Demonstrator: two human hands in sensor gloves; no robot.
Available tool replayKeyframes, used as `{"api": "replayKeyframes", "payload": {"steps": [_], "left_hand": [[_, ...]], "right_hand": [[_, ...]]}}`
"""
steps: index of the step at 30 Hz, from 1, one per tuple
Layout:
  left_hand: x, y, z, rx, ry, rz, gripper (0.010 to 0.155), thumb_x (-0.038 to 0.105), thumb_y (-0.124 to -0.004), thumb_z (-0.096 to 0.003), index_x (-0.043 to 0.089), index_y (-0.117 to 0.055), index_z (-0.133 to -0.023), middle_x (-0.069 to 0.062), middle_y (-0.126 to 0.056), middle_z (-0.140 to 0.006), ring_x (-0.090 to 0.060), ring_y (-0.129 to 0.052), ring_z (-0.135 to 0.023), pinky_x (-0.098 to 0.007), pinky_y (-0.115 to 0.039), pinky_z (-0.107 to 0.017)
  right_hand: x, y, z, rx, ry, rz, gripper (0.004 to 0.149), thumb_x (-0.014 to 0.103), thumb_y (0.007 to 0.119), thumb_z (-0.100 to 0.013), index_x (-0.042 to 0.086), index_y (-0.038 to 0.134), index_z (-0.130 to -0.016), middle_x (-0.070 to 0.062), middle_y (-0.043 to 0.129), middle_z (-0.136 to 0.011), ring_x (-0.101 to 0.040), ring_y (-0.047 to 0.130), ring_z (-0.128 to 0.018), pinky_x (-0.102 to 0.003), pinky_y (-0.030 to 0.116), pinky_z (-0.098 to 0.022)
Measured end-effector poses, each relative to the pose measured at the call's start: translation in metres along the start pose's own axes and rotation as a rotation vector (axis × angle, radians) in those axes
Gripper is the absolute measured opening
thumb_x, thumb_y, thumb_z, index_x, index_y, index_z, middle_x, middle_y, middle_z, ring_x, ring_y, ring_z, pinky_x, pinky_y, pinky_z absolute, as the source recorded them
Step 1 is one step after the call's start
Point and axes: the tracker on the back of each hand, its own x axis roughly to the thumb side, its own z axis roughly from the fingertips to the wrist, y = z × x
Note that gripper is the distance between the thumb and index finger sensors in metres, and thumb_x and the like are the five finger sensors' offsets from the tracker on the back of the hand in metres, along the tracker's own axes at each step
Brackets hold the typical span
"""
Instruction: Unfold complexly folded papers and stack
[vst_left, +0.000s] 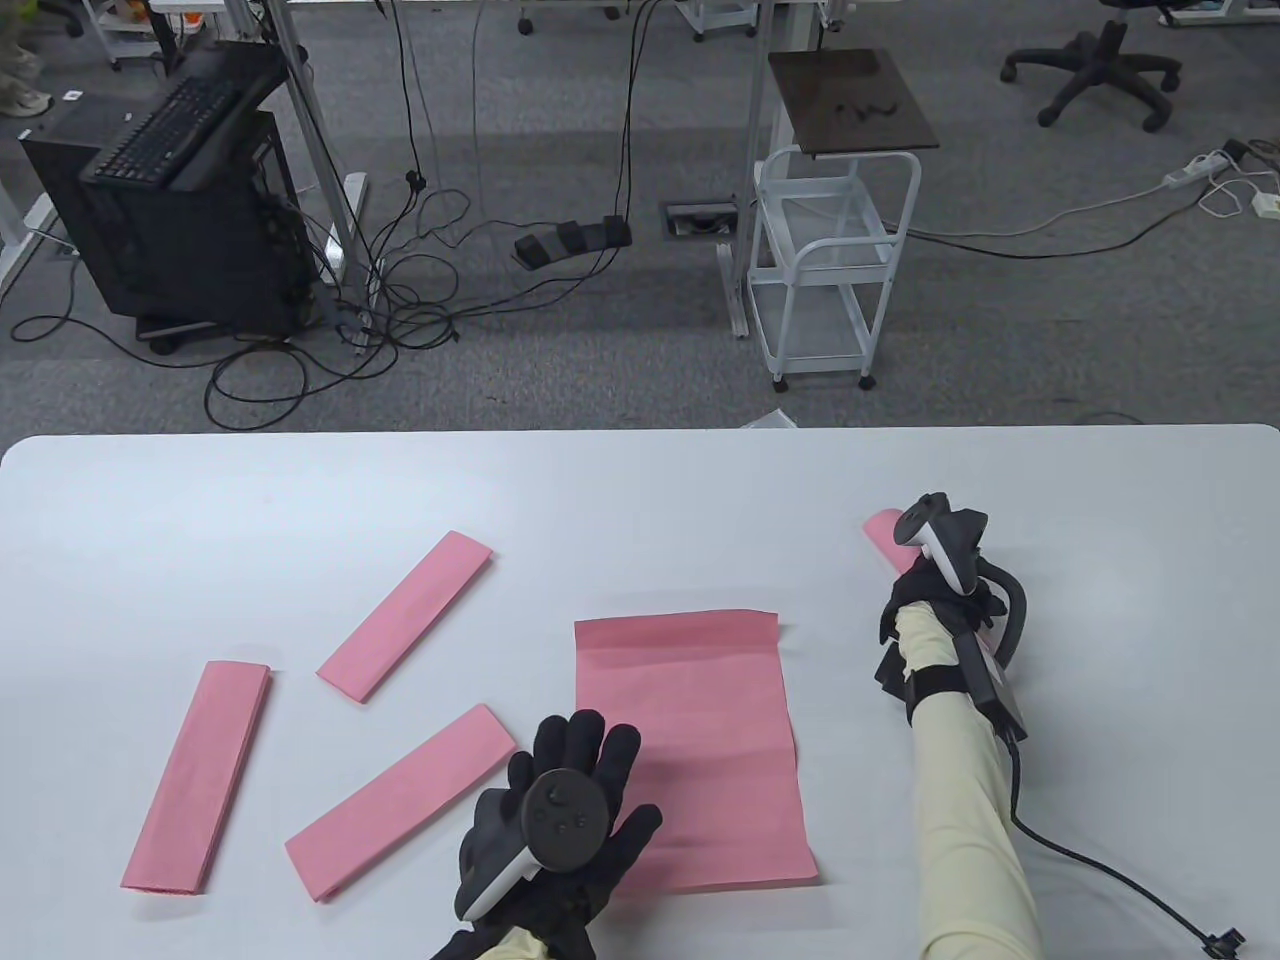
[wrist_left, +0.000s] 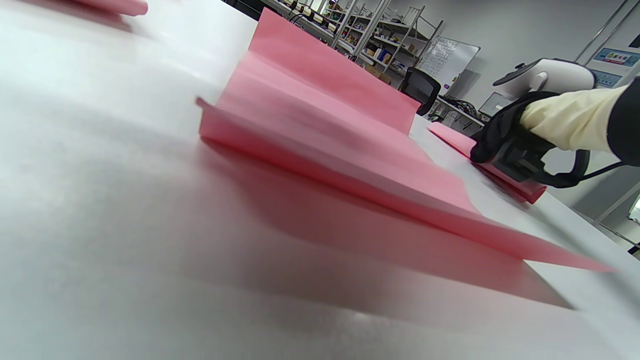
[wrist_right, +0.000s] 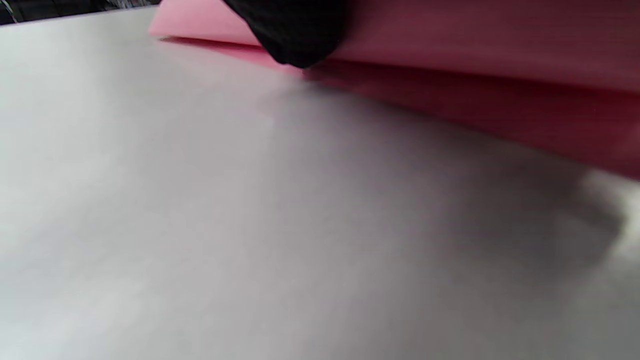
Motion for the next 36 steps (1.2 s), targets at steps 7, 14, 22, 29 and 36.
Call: {"api": "replayKeyframes", "payload": {"steps": [7,14,22,29,36], "left_hand": [[-0.001,-0.003,-0.002,-0.026,-0.010,0.021,0.071,0.057,-0.050,-0.0565,0.037,-0.006,-0.109,0.006,0.013,-0.112,-0.028,0.016,-0.102,-0.054,0.007,-0.068],[0.004,0.001,-0.011,-0.035,-0.057,0.072,0.071,0.057,-0.050,-0.0566,0.037,-0.007,-0.109,0.004,0.012,-0.113,-0.029,0.016,-0.102,-0.055,0.006,-0.068],[0.013,0.011,-0.040,-0.059,-0.112,0.280,0.076,0.057,-0.055,-0.0565,0.036,-0.004,-0.108,0.000,0.006,-0.116,-0.035,0.007,-0.106,-0.059,0.000,-0.071],[-0.004,0.006,-0.047,-0.052,-0.130,0.607,0.071,0.053,-0.062,-0.0567,0.031,-0.024,-0.113,-0.005,-0.020,-0.122,-0.041,-0.022,-0.112,-0.060,-0.022,-0.078],[-0.003,0.000,-0.049,-0.089,-0.177,0.648,0.055,0.047,-0.070,-0.0546,0.032,-0.060,-0.106,-0.002,-0.063,-0.115,-0.034,-0.060,-0.109,-0.055,-0.043,-0.081]], "right_hand": [[-0.014,-0.024,0.015,-0.122,-0.108,-0.192,0.055,0.022,0.076,-0.048,0.024,0.061,-0.101,-0.003,0.081,-0.091,-0.031,0.081,-0.086,-0.052,0.053,-0.074],[-0.025,-0.045,0.076,0.086,-0.576,-0.890,0.048,0.022,0.076,-0.048,0.021,0.068,-0.095,-0.003,0.084,-0.089,-0.031,0.082,-0.086,-0.055,0.049,-0.073],[-0.021,-0.005,0.158,0.434,-0.895,-1.287,0.046,0.025,0.074,-0.051,0.028,0.066,-0.096,0.004,0.081,-0.094,-0.028,0.066,-0.099,-0.060,0.035,-0.074],[-0.009,0.031,0.215,0.778,-1.066,-1.603,0.047,0.028,0.072,-0.053,0.034,0.061,-0.098,0.009,0.077,-0.100,-0.025,0.046,-0.108,-0.060,0.017,-0.074],[0.003,0.061,0.237,0.965,-1.118,-1.677,0.048,0.029,0.071,-0.054,0.036,0.057,-0.100,0.012,0.074,-0.103,-0.022,0.039,-0.110,-0.059,0.012,-0.074]]}}
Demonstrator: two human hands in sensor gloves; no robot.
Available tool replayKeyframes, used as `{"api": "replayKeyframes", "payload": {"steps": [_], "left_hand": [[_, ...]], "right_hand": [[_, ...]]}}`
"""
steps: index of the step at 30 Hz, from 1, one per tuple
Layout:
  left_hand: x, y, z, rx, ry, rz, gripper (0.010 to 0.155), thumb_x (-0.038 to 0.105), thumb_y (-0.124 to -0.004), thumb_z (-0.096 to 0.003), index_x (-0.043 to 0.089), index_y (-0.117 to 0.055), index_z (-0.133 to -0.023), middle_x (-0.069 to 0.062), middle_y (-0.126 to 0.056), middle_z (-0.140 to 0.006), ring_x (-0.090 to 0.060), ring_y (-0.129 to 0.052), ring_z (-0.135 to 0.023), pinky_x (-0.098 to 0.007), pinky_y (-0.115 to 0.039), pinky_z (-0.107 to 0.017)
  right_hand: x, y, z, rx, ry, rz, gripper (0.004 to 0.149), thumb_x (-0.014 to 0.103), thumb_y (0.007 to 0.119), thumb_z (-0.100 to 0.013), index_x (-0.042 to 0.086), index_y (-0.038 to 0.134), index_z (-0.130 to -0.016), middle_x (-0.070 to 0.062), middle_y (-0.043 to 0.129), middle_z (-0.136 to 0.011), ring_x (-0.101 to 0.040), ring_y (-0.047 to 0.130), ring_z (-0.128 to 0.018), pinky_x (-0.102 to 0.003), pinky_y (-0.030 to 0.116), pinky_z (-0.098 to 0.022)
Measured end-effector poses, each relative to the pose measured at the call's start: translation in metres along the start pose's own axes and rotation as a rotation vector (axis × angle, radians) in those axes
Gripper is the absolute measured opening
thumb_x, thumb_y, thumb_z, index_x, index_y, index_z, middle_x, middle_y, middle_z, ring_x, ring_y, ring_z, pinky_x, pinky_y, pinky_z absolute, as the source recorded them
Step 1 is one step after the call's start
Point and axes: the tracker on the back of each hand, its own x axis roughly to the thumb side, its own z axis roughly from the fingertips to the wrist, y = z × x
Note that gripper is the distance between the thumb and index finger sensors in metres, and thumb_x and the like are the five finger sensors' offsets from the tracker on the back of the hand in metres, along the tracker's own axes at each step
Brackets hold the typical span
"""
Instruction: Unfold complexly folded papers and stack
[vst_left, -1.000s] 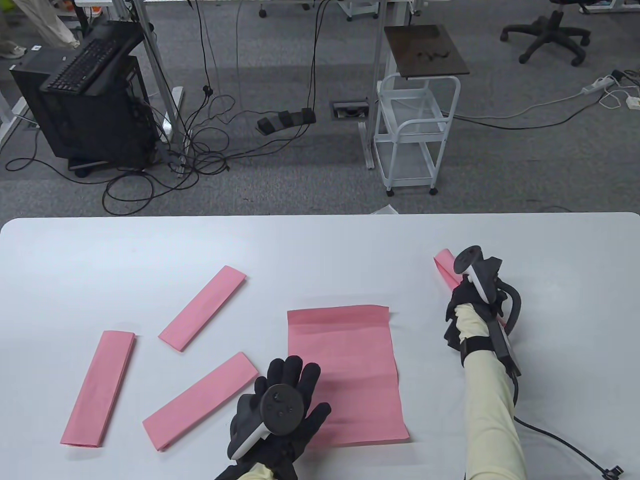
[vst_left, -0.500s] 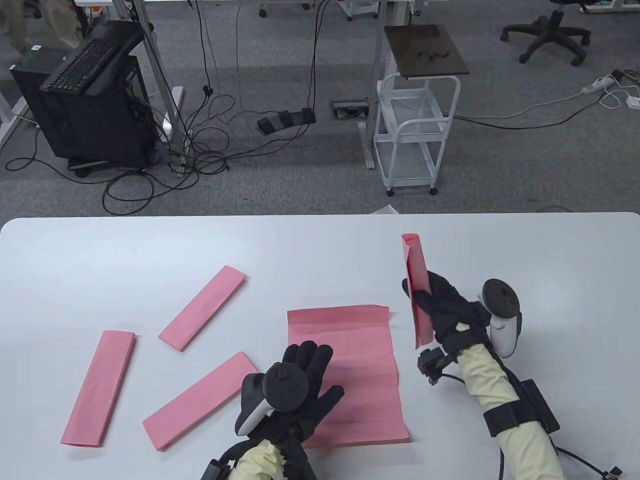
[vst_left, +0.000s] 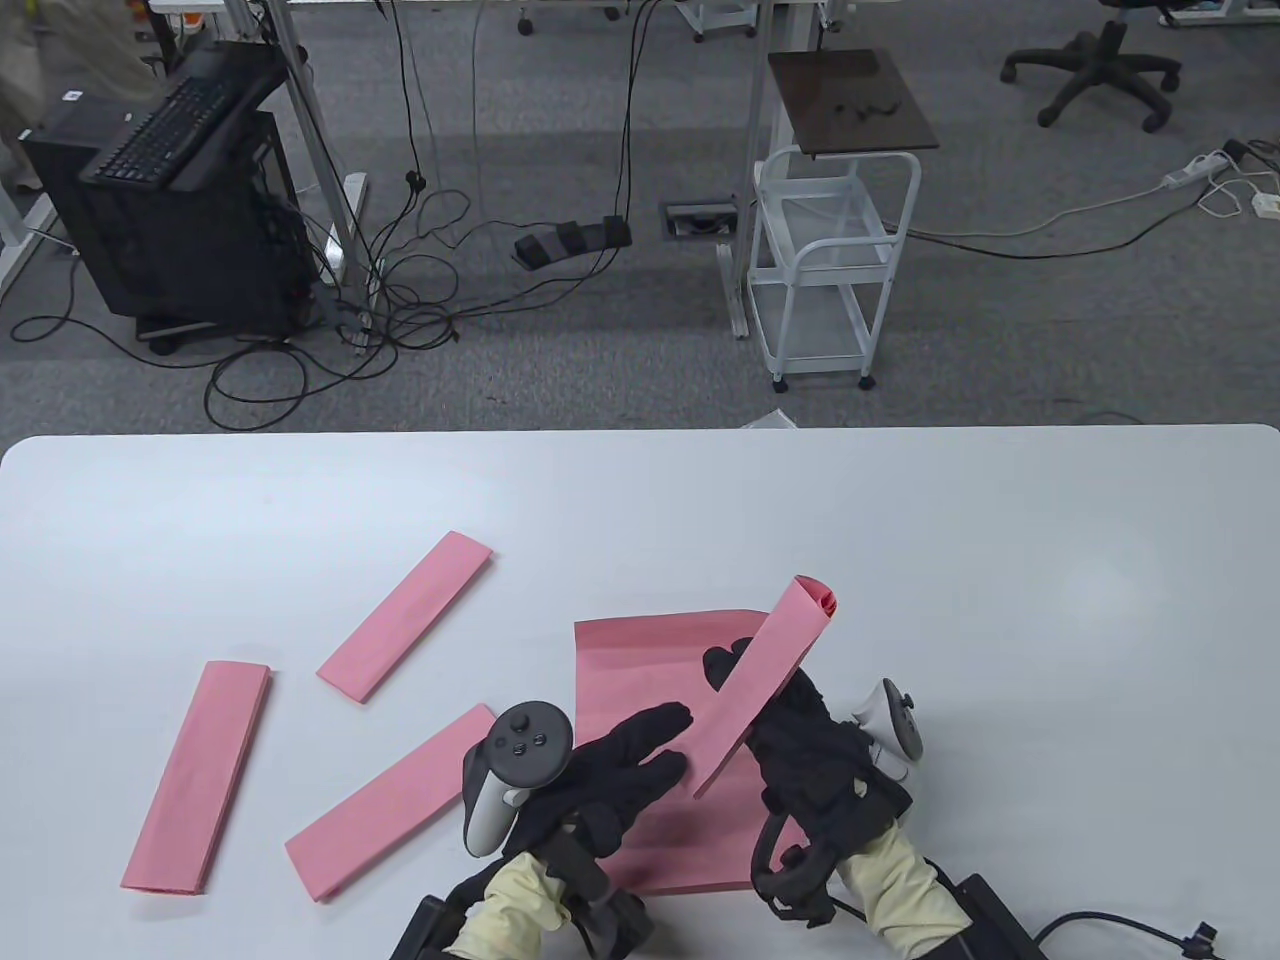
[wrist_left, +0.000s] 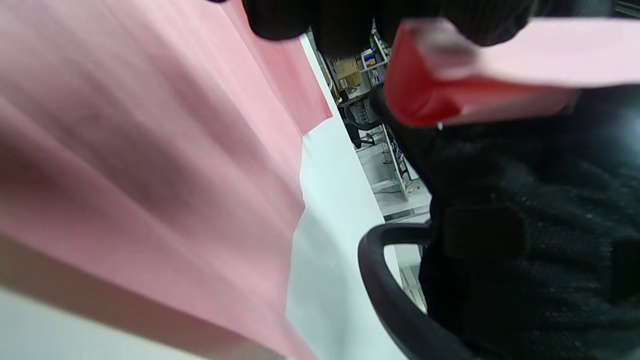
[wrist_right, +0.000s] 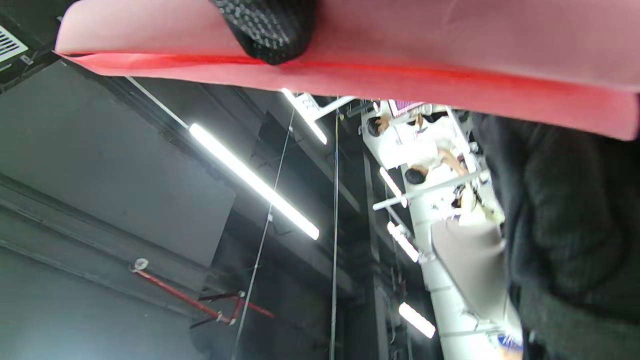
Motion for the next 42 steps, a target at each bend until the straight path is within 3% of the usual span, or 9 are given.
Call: {"api": "replayKeyframes", "payload": {"steps": [4,11,20,26,30,32,38,40,42], "left_hand": [[0.002,0.000,0.004,0.116,-0.026,-0.030,0.039,0.041,-0.073,-0.0532,0.032,-0.078,-0.091,0.003,-0.087,-0.098,-0.025,-0.084,-0.095,-0.048,-0.057,-0.079],[0.004,0.037,0.019,0.302,-0.025,-0.095,0.038,0.039,-0.072,-0.0538,0.030,-0.075,-0.090,0.002,-0.093,-0.085,-0.024,-0.092,-0.083,-0.050,-0.063,-0.074],[0.005,0.055,0.025,0.295,0.009,-0.218,0.039,0.035,-0.071,-0.0545,0.027,-0.076,-0.093,0.000,-0.089,-0.085,-0.027,-0.088,-0.084,-0.055,-0.057,-0.075],[0.004,0.054,0.023,0.181,0.017,-0.194,0.040,0.033,-0.071,-0.0543,0.025,-0.077,-0.093,-0.003,-0.088,-0.084,-0.030,-0.086,-0.084,-0.058,-0.054,-0.075],[0.002,0.057,0.023,0.155,0.025,-0.183,0.040,0.032,-0.071,-0.0545,0.024,-0.077,-0.093,-0.004,-0.087,-0.085,-0.031,-0.085,-0.085,-0.059,-0.052,-0.075],[0.001,0.058,0.023,0.162,0.026,-0.195,0.040,0.033,-0.071,-0.0546,0.025,-0.077,-0.094,-0.003,-0.087,-0.085,-0.031,-0.085,-0.085,-0.059,-0.052,-0.075],[-0.005,0.062,0.031,0.330,0.067,-0.079,0.058,0.049,-0.060,-0.0583,0.024,-0.051,-0.110,-0.008,-0.071,-0.101,-0.036,-0.077,-0.093,-0.058,-0.049,-0.076],[-0.006,0.070,0.037,0.450,0.093,-0.110,0.058,0.050,-0.061,-0.0575,0.023,-0.054,-0.108,-0.002,-0.087,-0.082,-0.028,-0.093,-0.074,-0.052,-0.063,-0.070],[-0.005,0.074,0.036,0.382,0.091,-0.127,0.061,0.050,-0.065,-0.0570,0.017,-0.054,-0.108,0.005,-0.098,-0.059,-0.018,-0.104,-0.049,-0.044,-0.077,-0.061]], "right_hand": [[-0.008,-0.001,-0.002,0.038,0.022,0.013,0.050,0.032,0.070,-0.055,0.036,0.053,-0.102,0.013,0.068,-0.107,-0.020,0.036,-0.111,-0.058,0.010,-0.074],[0.014,-0.020,0.002,-0.007,0.000,0.084,0.072,0.039,0.067,-0.057,0.035,0.018,-0.110,0.006,0.026,-0.121,-0.028,0.010,-0.111,-0.058,0.000,-0.072],[0.079,-0.025,0.009,-0.184,-0.062,1.000,0.085,0.035,0.079,-0.049,0.043,0.015,-0.105,0.000,0.012,-0.120,-0.033,0.032,-0.110,-0.060,0.008,-0.075],[0.086,-0.018,0.008,-0.031,0.030,1.395,0.089,0.029,0.081,-0.048,0.046,0.011,-0.101,0.005,0.034,-0.114,-0.024,0.060,-0.096,-0.053,0.020,-0.081],[0.086,-0.023,0.008,-0.114,-0.061,1.248,0.063,0.027,0.080,-0.048,0.031,0.053,-0.105,-0.002,0.070,-0.089,-0.028,0.078,-0.069,-0.054,0.038,-0.078],[0.084,-0.030,0.010,-0.193,-0.101,1.163,0.042,0.028,0.079,-0.048,0.017,0.079,-0.088,-0.006,0.085,-0.070,-0.030,0.086,-0.051,-0.058,0.048,-0.073],[0.079,-0.047,0.017,-0.416,-0.084,1.073,0.038,0.029,0.080,-0.047,0.008,0.084,-0.078,-0.008,0.090,-0.059,-0.028,0.089,-0.038,-0.057,0.056,-0.068],[0.080,-0.052,0.021,-0.501,-0.081,1.098,0.038,0.029,0.079,-0.047,0.007,0.085,-0.077,-0.008,0.090,-0.058,-0.028,0.090,-0.037,-0.057,0.056,-0.068],[0.081,-0.054,0.024,-0.548,-0.089,1.120,0.038,0.030,0.079,-0.047,0.007,0.084,-0.077,-0.007,0.090,-0.057,-0.028,0.090,-0.036,-0.056,0.057,-0.067]]}}
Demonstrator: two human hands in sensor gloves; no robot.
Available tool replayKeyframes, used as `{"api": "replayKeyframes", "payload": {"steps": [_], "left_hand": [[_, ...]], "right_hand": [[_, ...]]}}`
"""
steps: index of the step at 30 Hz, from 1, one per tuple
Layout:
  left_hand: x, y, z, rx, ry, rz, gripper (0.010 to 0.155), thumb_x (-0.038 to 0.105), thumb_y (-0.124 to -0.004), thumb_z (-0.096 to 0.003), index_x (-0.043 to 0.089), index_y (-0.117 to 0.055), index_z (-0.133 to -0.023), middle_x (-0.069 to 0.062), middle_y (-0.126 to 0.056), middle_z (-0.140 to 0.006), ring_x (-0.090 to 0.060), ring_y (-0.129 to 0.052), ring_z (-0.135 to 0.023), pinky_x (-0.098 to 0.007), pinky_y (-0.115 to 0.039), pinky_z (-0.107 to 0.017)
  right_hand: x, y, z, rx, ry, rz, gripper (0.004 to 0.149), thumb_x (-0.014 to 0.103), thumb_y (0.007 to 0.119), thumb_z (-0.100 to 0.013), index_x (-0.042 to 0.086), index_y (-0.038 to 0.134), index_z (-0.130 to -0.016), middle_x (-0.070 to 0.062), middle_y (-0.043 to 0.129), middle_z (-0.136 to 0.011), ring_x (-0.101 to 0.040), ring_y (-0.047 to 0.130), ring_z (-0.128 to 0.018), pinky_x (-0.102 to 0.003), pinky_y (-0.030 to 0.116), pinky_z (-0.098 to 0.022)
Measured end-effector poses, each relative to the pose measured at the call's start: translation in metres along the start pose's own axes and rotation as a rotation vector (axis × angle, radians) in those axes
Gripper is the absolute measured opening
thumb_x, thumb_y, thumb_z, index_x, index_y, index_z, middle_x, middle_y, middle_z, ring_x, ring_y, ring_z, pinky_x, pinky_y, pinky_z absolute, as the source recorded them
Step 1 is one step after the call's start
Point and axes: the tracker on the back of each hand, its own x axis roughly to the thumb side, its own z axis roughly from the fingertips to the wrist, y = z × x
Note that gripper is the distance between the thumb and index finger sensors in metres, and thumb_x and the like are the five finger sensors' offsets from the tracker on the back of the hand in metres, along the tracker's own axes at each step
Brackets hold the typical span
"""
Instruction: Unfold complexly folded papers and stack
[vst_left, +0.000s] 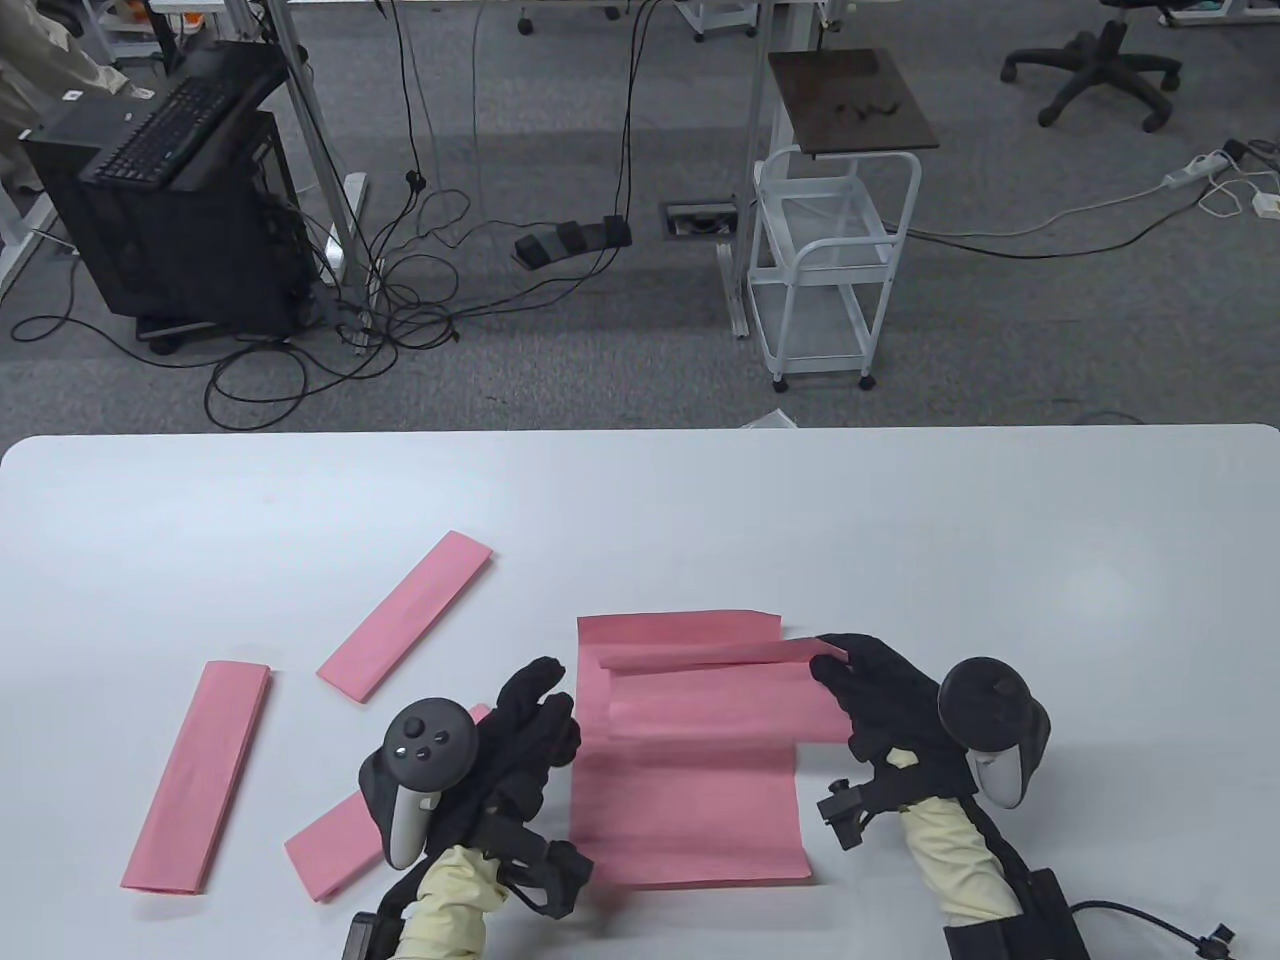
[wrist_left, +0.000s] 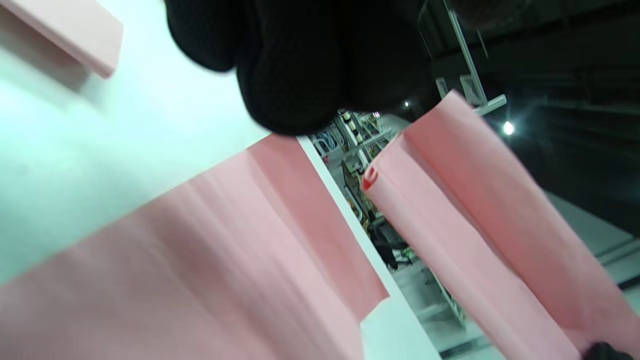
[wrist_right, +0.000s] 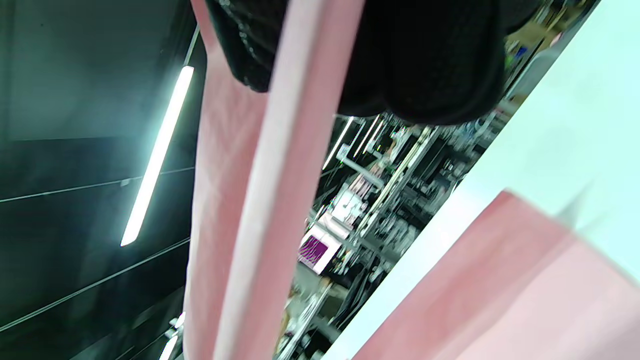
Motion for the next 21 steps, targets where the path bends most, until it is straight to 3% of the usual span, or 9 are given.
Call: {"api": "replayKeyframes", "payload": {"steps": [1,5,9,12,14,17,21], "left_hand": [[0.001,-0.003,-0.001,-0.080,0.002,0.040,0.067,0.050,-0.066,-0.0570,0.013,-0.047,-0.109,0.007,-0.099,-0.056,-0.016,-0.105,-0.045,-0.042,-0.079,-0.059],[-0.002,-0.019,-0.002,-0.184,0.062,0.229,0.077,0.048,-0.071,-0.0555,0.000,-0.039,-0.107,0.009,-0.103,-0.044,-0.012,-0.108,-0.030,-0.037,-0.086,-0.049],[-0.011,-0.025,-0.003,-0.234,0.145,0.375,0.064,0.043,-0.071,-0.0560,0.004,-0.055,-0.104,0.012,-0.104,-0.037,-0.009,-0.109,-0.025,-0.036,-0.087,-0.050],[-0.014,-0.026,-0.003,-0.230,0.134,0.298,0.047,0.045,-0.068,-0.0575,0.014,-0.076,-0.092,0.005,-0.107,-0.054,-0.018,-0.111,-0.042,-0.041,-0.081,-0.059],[-0.014,-0.027,-0.003,-0.210,0.119,0.268,0.052,0.052,-0.061,-0.0580,0.015,-0.073,-0.093,0.002,-0.103,-0.070,-0.023,-0.108,-0.060,-0.045,-0.074,-0.066],[-0.013,-0.028,-0.001,-0.174,0.114,0.308,0.063,0.062,-0.055,-0.0567,0.014,-0.073,-0.093,-0.002,-0.100,-0.078,-0.028,-0.104,-0.069,-0.047,-0.069,-0.070],[-0.011,-0.027,0.000,-0.162,0.116,0.315,0.059,0.058,-0.062,-0.0563,0.014,-0.073,-0.093,-0.004,-0.099,-0.082,-0.030,-0.102,-0.074,-0.048,-0.067,-0.072]], "right_hand": [[0.000,0.000,0.000,0.004,-0.011,-0.009,0.038,0.030,0.078,-0.047,0.007,0.084,-0.077,-0.007,0.090,-0.057,-0.027,0.090,-0.036,-0.056,0.057,-0.067],[0.008,0.005,0.000,0.036,-0.065,-0.026,0.037,0.030,0.078,-0.047,0.007,0.084,-0.076,-0.007,0.090,-0.056,-0.028,0.090,-0.036,-0.057,0.056,-0.068],[0.016,0.017,0.002,0.165,-0.181,-0.105,0.037,0.030,0.077,-0.047,0.008,0.084,-0.077,-0.006,0.089,-0.058,-0.028,0.089,-0.039,-0.057,0.055,-0.070],[0.017,0.022,0.002,0.173,-0.185,-0.145,0.037,0.030,0.077,-0.047,0.008,0.084,-0.077,-0.007,0.090,-0.060,-0.029,0.090,-0.040,-0.057,0.055,-0.069],[0.014,0.023,0.002,0.226,-0.177,-0.182,0.038,0.033,0.075,-0.049,0.010,0.084,-0.078,-0.007,0.089,-0.063,-0.031,0.090,-0.045,-0.058,0.052,-0.070],[0.009,0.025,0.001,0.243,-0.136,-0.305,0.040,0.035,0.074,-0.050,0.009,0.085,-0.078,-0.010,0.089,-0.066,-0.035,0.089,-0.049,-0.061,0.048,-0.071],[0.005,0.026,0.000,0.258,-0.103,-0.339,0.041,0.035,0.074,-0.050,0.009,0.086,-0.079,-0.011,0.089,-0.068,-0.037,0.089,-0.053,-0.062,0.045,-0.071]]}}
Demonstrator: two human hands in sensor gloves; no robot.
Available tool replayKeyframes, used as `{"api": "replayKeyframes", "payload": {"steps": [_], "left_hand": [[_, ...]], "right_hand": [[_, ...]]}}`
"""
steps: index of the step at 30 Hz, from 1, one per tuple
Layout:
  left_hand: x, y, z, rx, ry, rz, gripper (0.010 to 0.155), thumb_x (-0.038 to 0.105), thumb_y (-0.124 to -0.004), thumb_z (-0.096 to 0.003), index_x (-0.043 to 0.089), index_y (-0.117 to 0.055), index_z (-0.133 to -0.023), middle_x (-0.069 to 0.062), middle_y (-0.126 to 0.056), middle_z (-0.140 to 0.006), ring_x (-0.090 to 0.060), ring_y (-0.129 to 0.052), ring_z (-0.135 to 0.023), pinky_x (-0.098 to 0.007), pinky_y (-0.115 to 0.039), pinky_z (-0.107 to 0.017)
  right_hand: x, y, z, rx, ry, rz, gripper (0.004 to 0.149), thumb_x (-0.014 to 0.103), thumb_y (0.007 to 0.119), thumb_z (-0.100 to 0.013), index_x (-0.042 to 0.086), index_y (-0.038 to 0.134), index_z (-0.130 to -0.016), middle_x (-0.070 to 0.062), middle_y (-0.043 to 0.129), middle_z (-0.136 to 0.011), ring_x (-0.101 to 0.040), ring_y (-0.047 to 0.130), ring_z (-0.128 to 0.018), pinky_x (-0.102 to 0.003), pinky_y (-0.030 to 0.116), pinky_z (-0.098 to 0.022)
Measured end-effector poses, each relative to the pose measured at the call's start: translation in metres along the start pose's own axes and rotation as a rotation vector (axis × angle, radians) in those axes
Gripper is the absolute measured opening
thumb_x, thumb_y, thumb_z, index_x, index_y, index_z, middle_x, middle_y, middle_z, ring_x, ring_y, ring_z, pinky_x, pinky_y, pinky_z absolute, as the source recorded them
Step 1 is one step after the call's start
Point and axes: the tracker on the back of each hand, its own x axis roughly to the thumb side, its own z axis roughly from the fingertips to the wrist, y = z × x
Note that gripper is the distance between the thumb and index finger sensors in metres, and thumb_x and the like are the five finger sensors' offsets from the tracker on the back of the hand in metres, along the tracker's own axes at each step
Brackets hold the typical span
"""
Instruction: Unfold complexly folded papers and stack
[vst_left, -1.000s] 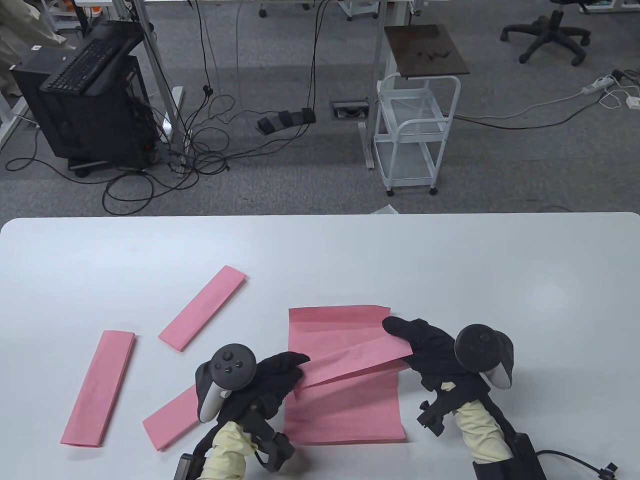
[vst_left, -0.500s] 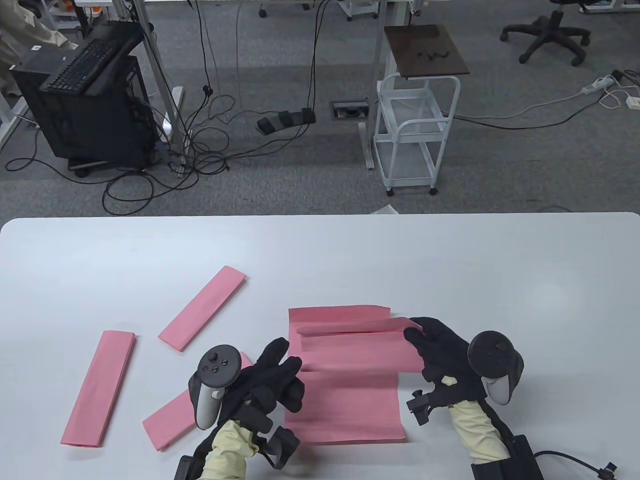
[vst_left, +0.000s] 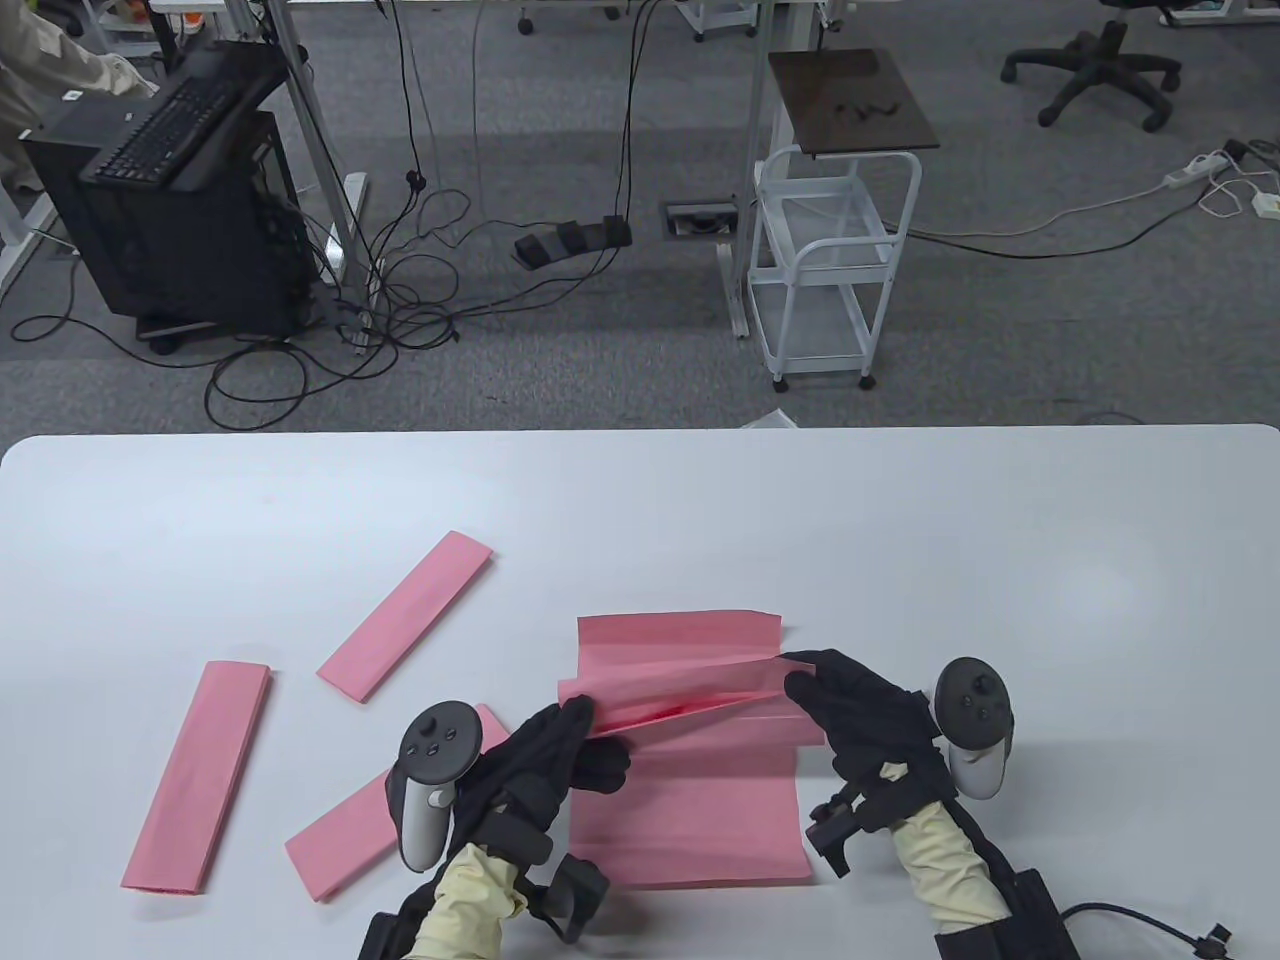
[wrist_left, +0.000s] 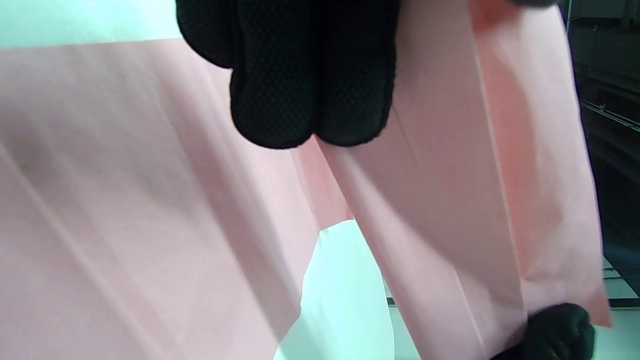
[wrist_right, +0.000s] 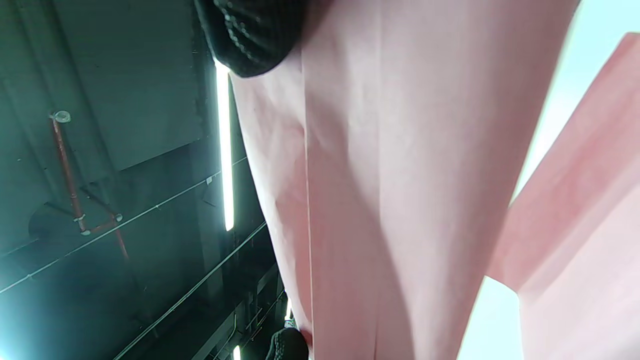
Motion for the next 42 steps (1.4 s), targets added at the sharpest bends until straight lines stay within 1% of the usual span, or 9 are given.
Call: {"api": "replayKeyframes", "payload": {"steps": [4,10,16,21,26,32,35,38,42], "left_hand": [[0.001,0.002,0.000,0.051,0.021,-0.052,0.042,0.030,-0.071,-0.0560,0.020,-0.067,-0.097,0.000,-0.091,-0.091,-0.028,-0.097,-0.083,-0.048,-0.060,-0.076],[0.004,-0.001,0.002,0.011,-0.073,-0.052,0.076,0.023,-0.071,-0.0535,0.040,-0.019,-0.106,0.012,-0.081,-0.092,-0.022,-0.087,-0.091,-0.049,-0.046,-0.082],[0.006,-0.005,0.006,-0.079,-0.266,-0.082,0.082,0.023,-0.070,-0.0531,0.044,-0.009,-0.104,0.013,-0.078,-0.093,-0.022,-0.084,-0.093,-0.054,-0.041,-0.082],[0.004,-0.006,0.008,-0.101,-0.338,-0.057,0.078,0.023,-0.070,-0.0531,0.049,-0.017,-0.105,0.014,-0.077,-0.094,-0.021,-0.083,-0.094,-0.058,-0.042,-0.081],[-0.003,-0.007,0.005,-0.146,-0.327,0.002,0.063,0.023,-0.073,-0.0523,0.046,-0.044,-0.103,0.013,-0.080,-0.093,-0.022,-0.084,-0.093,-0.059,-0.043,-0.080],[-0.002,-0.006,0.005,-0.168,-0.317,0.051,0.077,0.023,-0.073,-0.0517,0.039,-0.023,-0.108,0.013,-0.080,-0.092,-0.021,-0.085,-0.093,-0.059,-0.044,-0.080],[-0.002,-0.005,0.005,-0.175,-0.313,0.014,0.070,0.023,-0.074,-0.0515,0.035,-0.035,-0.108,0.012,-0.081,-0.092,-0.022,-0.085,-0.092,-0.060,-0.044,-0.080],[-0.004,-0.005,0.004,-0.174,-0.307,0.045,0.059,0.022,-0.073,-0.0514,0.037,-0.050,-0.103,0.010,-0.081,-0.091,-0.024,-0.085,-0.091,-0.060,-0.043,-0.080],[-0.003,-0.005,0.005,-0.145,-0.300,-0.021,0.033,0.023,-0.074,-0.0524,0.035,-0.079,-0.082,0.008,-0.080,-0.094,-0.025,-0.085,-0.092,-0.060,-0.044,-0.079]], "right_hand": [[-0.004,0.001,0.000,0.023,0.028,-0.006,0.042,0.036,0.074,-0.050,0.010,0.086,-0.081,-0.011,0.089,-0.075,-0.040,0.087,-0.062,-0.064,0.041,-0.071],[-0.005,-0.015,-0.006,-0.110,0.147,0.047,0.041,0.034,0.075,-0.049,0.008,0.088,-0.078,-0.012,0.092,-0.069,-0.039,0.088,-0.060,-0.065,0.039,-0.071],[-0.004,-0.033,-0.027,-0.116,0.324,0.070,0.040,0.033,0.076,-0.049,0.004,0.089,-0.073,-0.011,0.094,-0.058,-0.034,0.093,-0.045,-0.061,0.048,-0.070],[0.000,-0.032,-0.040,-0.076,0.359,0.129,0.040,0.033,0.076,-0.049,0.003,0.089,-0.072,-0.011,0.095,-0.056,-0.034,0.093,-0.043,-0.061,0.049,-0.069],[0.000,-0.031,-0.049,-0.050,0.383,0.156,0.040,0.032,0.076,-0.049,0.004,0.089,-0.073,-0.011,0.095,-0.057,-0.034,0.093,-0.045,-0.061,0.048,-0.070],[0.000,-0.029,-0.056,-0.027,0.395,0.134,0.040,0.032,0.076,-0.049,0.003,0.089,-0.073,-0.011,0.094,-0.058,-0.035,0.092,-0.046,-0.061,0.047,-0.070],[0.000,-0.028,-0.057,-0.018,0.398,0.140,0.040,0.032,0.076,-0.049,0.003,0.089,-0.074,-0.011,0.094,-0.058,-0.035,0.092,-0.046,-0.061,0.047,-0.070],[0.000,-0.028,-0.057,-0.007,0.406,0.138,0.039,0.032,0.076,-0.049,0.004,0.089,-0.074,-0.011,0.094,-0.059,-0.035,0.092,-0.046,-0.061,0.047,-0.070],[-0.001,-0.030,-0.060,0.004,0.418,0.108,0.040,0.032,0.076,-0.049,0.004,0.088,-0.075,-0.011,0.094,-0.060,-0.035,0.092,-0.048,-0.061,0.046,-0.071]]}}
